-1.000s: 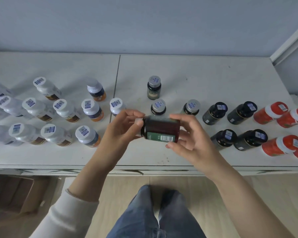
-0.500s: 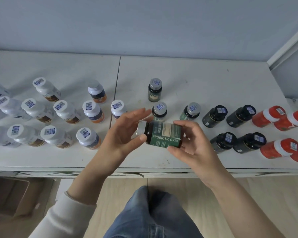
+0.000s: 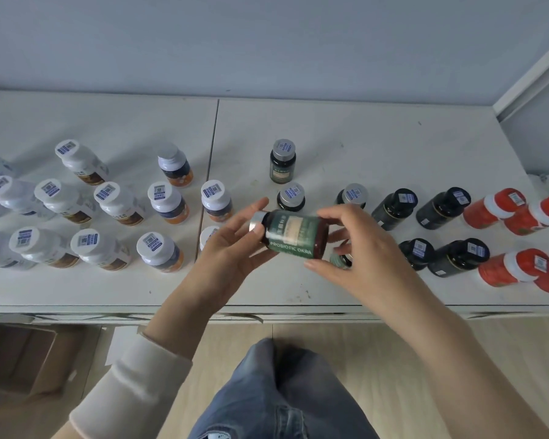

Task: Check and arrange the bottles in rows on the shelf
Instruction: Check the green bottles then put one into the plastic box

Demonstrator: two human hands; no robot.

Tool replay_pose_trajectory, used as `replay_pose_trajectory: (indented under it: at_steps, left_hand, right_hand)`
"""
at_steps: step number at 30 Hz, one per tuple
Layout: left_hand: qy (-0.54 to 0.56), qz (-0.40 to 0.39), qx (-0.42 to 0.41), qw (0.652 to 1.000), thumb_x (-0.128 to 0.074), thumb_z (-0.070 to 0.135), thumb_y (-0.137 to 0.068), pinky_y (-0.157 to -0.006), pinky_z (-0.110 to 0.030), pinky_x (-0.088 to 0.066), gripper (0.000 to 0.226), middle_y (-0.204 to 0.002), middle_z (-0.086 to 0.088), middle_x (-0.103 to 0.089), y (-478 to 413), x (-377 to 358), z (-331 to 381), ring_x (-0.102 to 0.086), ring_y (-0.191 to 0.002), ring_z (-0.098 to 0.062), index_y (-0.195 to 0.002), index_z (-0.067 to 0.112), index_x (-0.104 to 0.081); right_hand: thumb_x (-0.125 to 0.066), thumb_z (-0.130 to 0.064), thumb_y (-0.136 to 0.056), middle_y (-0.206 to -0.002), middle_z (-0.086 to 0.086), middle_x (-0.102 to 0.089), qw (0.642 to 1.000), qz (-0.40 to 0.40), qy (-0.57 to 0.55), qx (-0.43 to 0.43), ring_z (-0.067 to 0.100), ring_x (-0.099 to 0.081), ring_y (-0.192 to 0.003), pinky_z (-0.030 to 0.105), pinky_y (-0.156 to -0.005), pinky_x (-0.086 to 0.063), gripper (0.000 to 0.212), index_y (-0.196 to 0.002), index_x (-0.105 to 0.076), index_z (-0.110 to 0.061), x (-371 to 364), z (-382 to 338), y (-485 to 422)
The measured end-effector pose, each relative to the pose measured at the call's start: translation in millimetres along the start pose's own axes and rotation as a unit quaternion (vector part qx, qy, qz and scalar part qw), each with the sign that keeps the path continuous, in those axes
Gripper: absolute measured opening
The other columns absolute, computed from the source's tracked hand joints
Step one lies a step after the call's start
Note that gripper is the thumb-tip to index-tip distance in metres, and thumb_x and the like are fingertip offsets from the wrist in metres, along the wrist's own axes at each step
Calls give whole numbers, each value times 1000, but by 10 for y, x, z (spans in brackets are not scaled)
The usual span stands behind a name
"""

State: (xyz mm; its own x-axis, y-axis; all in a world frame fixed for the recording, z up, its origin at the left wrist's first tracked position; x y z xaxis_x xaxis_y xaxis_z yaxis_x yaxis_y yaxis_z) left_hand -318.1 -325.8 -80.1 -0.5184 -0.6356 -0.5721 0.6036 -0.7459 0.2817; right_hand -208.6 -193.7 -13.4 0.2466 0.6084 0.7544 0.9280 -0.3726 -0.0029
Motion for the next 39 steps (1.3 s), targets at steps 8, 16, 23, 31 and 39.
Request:
replay_pose_trajectory:
  at_steps: [8, 16, 23, 31, 39]
  left_hand:
    - [-600, -66, -146, 784, -70, 0, -77, -81, -9, -43, 44, -109, 4, -52, -136, -32, -37, -54, -97, -6, -114, 24, -61]
    - [-684, -81, -120, 715, -64, 4, -82, -82, -40, -50, 44, -118, 0, -51, -253, -13, -284, -50, -110, -19, -120, 25, -59]
    - [-740, -104, -109, 655, -65, 25, -84, -85, -38, -50, 54, -134, 4, -43, -251, -60, -263, -38, -125, -18, -133, 33, -44]
    - [-750, -74, -157, 638, -60, 32, -87, -95, -36, -41, 53, -136, -3, -43, -896, -833, -192, -40, -126, -22, -135, 22, -39]
    - [-764, 3, -53, 643, -62, 31, -85, -85, -37, -45, 42, -121, -5, -50, -1446, -1110, -436, -51, -110, -25, -122, 18, -48]
  right_hand:
    - [-62, -36, -85, -126, 7, -43, 926, -123, 355, -33, 25, -46, -112, 31, -83, -42, 55, -130, -38, -15, 183, 166, -114]
    - [-62, -36, -85, -124, 9, -45, 922, -108, 369, -47, 28, -47, -111, 34, -85, -41, 56, -131, -39, -13, 181, 230, -158]
    - [-60, -36, -86, -123, 8, -47, 925, -104, 358, -71, 27, -47, -112, 33, -84, -41, 53, -130, -39, -14, 258, 368, -151]
    - [-60, -43, -84, -124, 8, -47, 927, -85, 356, -82, 25, -48, -111, 32, -82, -42, 57, -129, -39, -14, 631, 713, -200]
    - [-51, -41, -90, -122, 2, -47, 945, -76, 318, -27, 20, -48, -111, 25, -72, -37, 46, -128, -39, -17, 878, 1098, -358]
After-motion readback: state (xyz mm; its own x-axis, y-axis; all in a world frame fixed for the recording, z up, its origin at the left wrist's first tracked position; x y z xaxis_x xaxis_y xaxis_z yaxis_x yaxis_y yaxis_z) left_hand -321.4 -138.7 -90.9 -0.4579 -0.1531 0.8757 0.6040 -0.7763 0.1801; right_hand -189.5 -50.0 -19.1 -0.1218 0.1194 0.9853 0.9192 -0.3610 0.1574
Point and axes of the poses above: each hand's wrist, its own y-axis away from the middle knuckle, its own x-axis out of the back of the hand, z = x × y, the point moved 3 cm from there along -y, towards the middle knuckle
